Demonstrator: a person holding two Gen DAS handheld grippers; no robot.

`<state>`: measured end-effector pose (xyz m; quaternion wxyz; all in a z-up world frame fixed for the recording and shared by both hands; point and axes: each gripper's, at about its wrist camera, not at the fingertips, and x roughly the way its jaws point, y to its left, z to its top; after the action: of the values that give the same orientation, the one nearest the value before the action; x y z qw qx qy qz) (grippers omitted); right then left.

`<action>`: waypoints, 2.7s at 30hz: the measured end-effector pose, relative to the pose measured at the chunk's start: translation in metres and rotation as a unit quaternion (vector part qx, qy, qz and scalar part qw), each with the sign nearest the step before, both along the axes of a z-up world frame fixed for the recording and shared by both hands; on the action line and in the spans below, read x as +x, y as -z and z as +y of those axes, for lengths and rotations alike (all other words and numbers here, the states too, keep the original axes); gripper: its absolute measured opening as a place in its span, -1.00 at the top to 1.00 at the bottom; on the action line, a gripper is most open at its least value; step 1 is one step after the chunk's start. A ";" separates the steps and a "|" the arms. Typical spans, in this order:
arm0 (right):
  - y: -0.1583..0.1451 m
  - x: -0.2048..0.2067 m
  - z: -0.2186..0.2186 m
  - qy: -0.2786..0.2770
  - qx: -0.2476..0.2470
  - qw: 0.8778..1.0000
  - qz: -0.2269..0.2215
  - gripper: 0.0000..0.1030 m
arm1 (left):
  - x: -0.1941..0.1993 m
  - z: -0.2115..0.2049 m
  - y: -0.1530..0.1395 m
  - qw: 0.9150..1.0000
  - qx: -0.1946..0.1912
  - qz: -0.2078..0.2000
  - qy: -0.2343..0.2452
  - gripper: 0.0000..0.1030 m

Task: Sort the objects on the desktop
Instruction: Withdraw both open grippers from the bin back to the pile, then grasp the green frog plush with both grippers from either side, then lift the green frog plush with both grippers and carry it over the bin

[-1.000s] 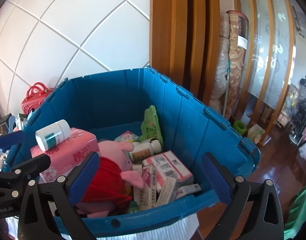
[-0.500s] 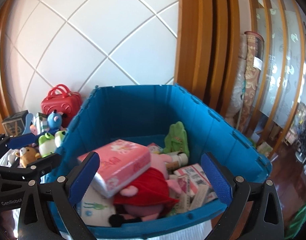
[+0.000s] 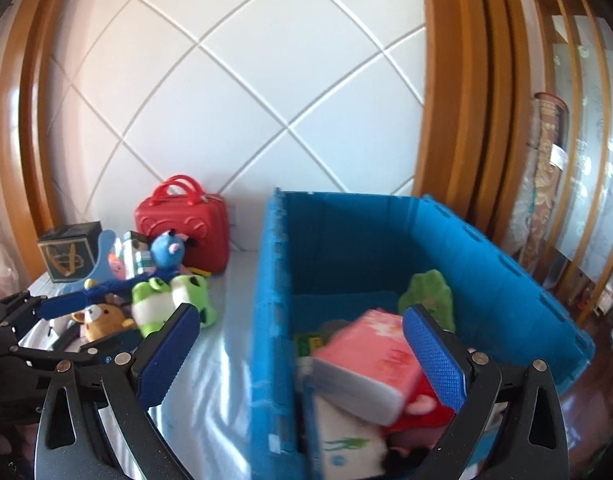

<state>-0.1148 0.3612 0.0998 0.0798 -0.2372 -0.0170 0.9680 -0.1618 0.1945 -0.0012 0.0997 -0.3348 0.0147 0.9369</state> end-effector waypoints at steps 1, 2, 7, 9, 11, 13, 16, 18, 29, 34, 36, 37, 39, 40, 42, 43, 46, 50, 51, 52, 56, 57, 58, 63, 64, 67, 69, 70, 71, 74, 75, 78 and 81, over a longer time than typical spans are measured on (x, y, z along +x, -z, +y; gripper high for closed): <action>0.001 -0.006 -0.011 -0.009 0.000 1.000 -0.002 -1.00 | -0.002 -0.014 0.003 1.000 0.000 -0.004 -0.010 -0.55; 0.002 -0.013 -0.023 -0.019 0.000 1.000 -0.004 -1.00 | -0.005 -0.028 0.007 1.000 -0.001 -0.009 -0.022 -0.55; 0.013 -0.047 -0.080 -0.071 0.001 0.997 -0.017 -1.00 | -0.022 -0.102 0.030 0.995 -0.006 -0.037 -0.087 -0.55; 0.021 -0.063 -0.099 -0.088 0.001 0.996 -0.028 -1.00 | -0.029 -0.130 0.041 0.992 -0.003 -0.050 -0.113 -0.55; 0.032 -0.082 -0.114 -0.100 0.000 0.994 -0.046 -1.00 | -0.036 -0.154 0.052 0.989 -0.002 -0.064 -0.137 -0.55; 0.046 -0.101 -0.125 -0.110 -0.001 0.992 -0.065 -1.00 | -0.042 -0.175 0.064 0.985 -0.001 -0.076 -0.155 -0.55; 0.066 -0.126 -0.136 -0.121 0.000 0.988 -0.092 -1.00 | -0.055 -0.196 0.082 0.980 0.008 -0.098 -0.173 -0.55; 0.080 -0.143 -0.139 -0.123 0.000 0.986 -0.110 -1.00 | -0.068 -0.201 0.094 0.978 0.012 -0.113 -0.176 -0.55; 0.170 -0.253 -0.128 -0.115 -0.033 0.971 -0.207 -1.00 | -0.167 -0.173 0.165 0.978 0.018 -0.166 -0.122 -0.55; 0.220 -0.308 -0.121 -0.093 -0.066 0.962 -0.247 -1.00 | -0.220 -0.168 0.205 0.973 0.029 -0.201 -0.112 -0.55; 0.237 -0.326 -0.120 -0.092 -0.064 0.959 -0.259 -1.00 | -0.237 -0.167 0.218 0.971 0.029 -0.210 -0.110 -0.55; 0.245 -0.334 -0.120 -0.090 -0.063 0.958 -0.264 -1.00 | -0.245 -0.166 0.225 0.970 0.029 -0.216 -0.106 -0.55; 0.259 -0.348 -0.118 -0.089 -0.066 0.956 -0.273 -1.00 | -0.257 -0.164 0.237 0.969 0.024 -0.224 -0.103 -0.55; 0.265 -0.353 -0.117 -0.089 -0.069 0.954 -0.276 -1.00 | -0.263 -0.163 0.242 0.969 0.024 -0.227 -0.099 -0.55; 0.272 -0.360 -0.115 -0.093 -0.075 0.954 -0.276 -1.00 | -0.270 -0.161 0.249 0.969 0.024 -0.227 -0.093 -0.55; 0.274 -0.363 -0.114 -0.097 -0.076 0.954 -0.272 -1.00 | -0.273 -0.158 0.250 0.971 0.016 -0.222 -0.090 -0.59; 0.277 -0.372 -0.115 -0.115 -0.080 0.957 -0.254 -1.00 | -0.279 -0.152 0.255 0.972 0.000 -0.217 -0.085 -0.76; 0.296 -0.389 -0.114 -0.121 -0.082 0.958 -0.247 -1.00 | -0.284 -0.149 0.259 0.975 -0.009 -0.209 -0.080 -0.88; 0.303 -0.392 -0.112 -0.125 -0.093 0.954 -0.255 -1.00 | -0.286 -0.149 0.260 0.975 -0.011 -0.209 -0.079 -0.89; 0.310 -0.396 -0.111 -0.131 -0.108 0.950 -0.262 -1.00 | -0.288 -0.148 0.261 0.975 -0.013 -0.208 -0.079 -0.89; 0.321 -0.399 -0.108 -0.142 -0.125 0.948 -0.254 -1.00 | -0.293 -0.148 0.263 0.978 -0.006 -0.194 -0.081 -0.76; 0.321 -0.400 -0.109 -0.146 -0.120 0.948 -0.255 -0.98 | -0.291 -0.147 0.262 0.978 -0.005 -0.190 -0.079 -0.71; 0.321 -0.399 -0.110 -0.148 -0.116 0.949 -0.254 -0.90 | -0.289 -0.147 0.260 0.979 -0.003 -0.187 -0.079 -0.60; 0.305 -0.386 -0.120 -0.149 -0.085 0.954 -0.245 -0.45 | -0.277 -0.142 0.247 0.981 -0.010 -0.178 -0.075 -0.42; 0.301 -0.381 -0.120 -0.149 -0.079 0.955 -0.242 -0.44 | -0.273 -0.141 0.241 0.982 -0.011 -0.173 -0.073 -0.41; 0.283 -0.366 -0.119 -0.147 -0.076 0.959 -0.230 -0.42 | -0.258 -0.137 0.219 0.986 -0.010 -0.151 -0.070 -0.41; 0.269 -0.355 -0.121 -0.146 -0.075 0.963 -0.215 -0.41 | -0.246 -0.135 0.200 0.989 -0.011 -0.134 -0.067 -0.41; 0.260 -0.348 -0.122 -0.145 -0.074 0.965 -0.207 -0.41 | -0.239 -0.133 0.190 0.990 -0.010 -0.123 -0.065 -0.41; 0.250 -0.339 -0.122 -0.144 -0.072 0.967 -0.199 -0.41 | -0.231 -0.132 0.179 0.992 -0.010 -0.113 -0.063 -0.41; 0.214 -0.314 -0.124 -0.142 -0.064 0.974 -0.167 -0.41 | -0.205 -0.128 0.145 0.995 -0.010 -0.076 -0.060 -0.41; 0.202 -0.304 -0.126 -0.142 -0.063 0.975 -0.156 -0.41 | -0.196 -0.125 0.133 0.996 -0.010 -0.066 -0.059 -0.41; 0.165 -0.274 -0.134 -0.139 -0.058 0.981 -0.124 -0.41 | -0.171 -0.119 0.102 0.998 -0.008 -0.034 -0.054 -0.41; 0.141 -0.253 -0.143 -0.132 -0.051 0.985 -0.098 -0.41 | -0.144 -0.117 0.074 0.999 -0.007 -0.006 -0.046 -0.41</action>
<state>-0.3682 0.2182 -0.0411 -0.0629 -0.3306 -0.0066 0.9417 -0.3055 0.0773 -0.0755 0.0549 -0.3417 0.0049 0.9382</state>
